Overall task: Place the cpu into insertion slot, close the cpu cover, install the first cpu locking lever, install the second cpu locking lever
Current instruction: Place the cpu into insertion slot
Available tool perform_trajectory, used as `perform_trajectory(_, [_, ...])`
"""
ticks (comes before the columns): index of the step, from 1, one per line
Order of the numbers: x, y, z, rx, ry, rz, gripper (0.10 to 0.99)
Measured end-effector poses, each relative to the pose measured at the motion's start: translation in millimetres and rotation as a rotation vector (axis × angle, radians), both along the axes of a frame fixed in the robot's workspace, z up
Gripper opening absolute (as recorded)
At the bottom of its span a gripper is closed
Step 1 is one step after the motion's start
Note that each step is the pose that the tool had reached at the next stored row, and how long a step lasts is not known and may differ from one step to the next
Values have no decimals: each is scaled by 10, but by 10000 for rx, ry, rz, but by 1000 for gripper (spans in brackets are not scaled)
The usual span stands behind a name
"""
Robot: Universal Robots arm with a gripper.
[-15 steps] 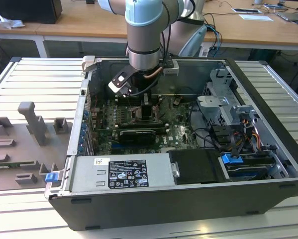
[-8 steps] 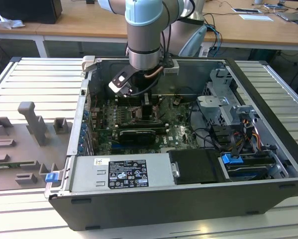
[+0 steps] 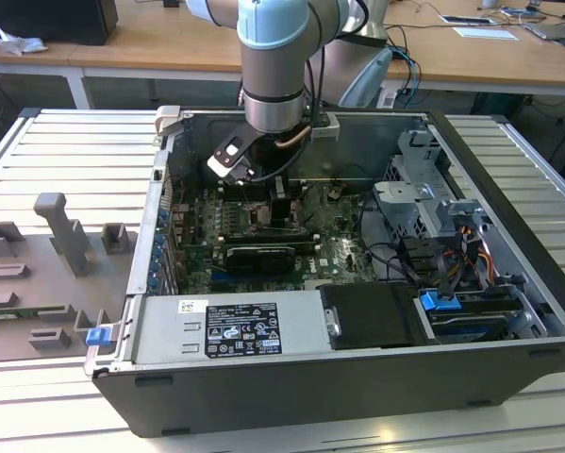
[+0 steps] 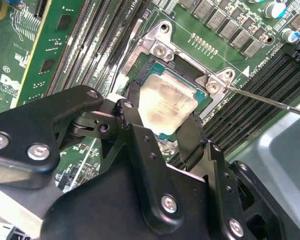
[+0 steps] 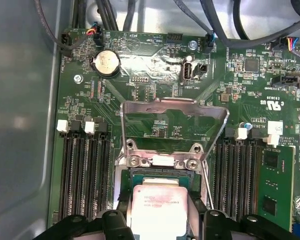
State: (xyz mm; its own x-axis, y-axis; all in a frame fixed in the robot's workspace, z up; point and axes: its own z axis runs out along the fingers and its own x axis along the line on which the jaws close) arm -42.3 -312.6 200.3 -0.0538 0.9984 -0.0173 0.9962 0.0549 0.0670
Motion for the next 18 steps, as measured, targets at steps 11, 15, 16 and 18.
perform_trajectory(11, [9,0,-11,-8,-1,-1,612])
perform_trajectory(15, [9,0,15,-7,-1,0,612])
perform_trajectory(16, [9,0,30,-8,-1,-1,612])
perform_trajectory(18, [9,0,58,-8,-1,-1,612])
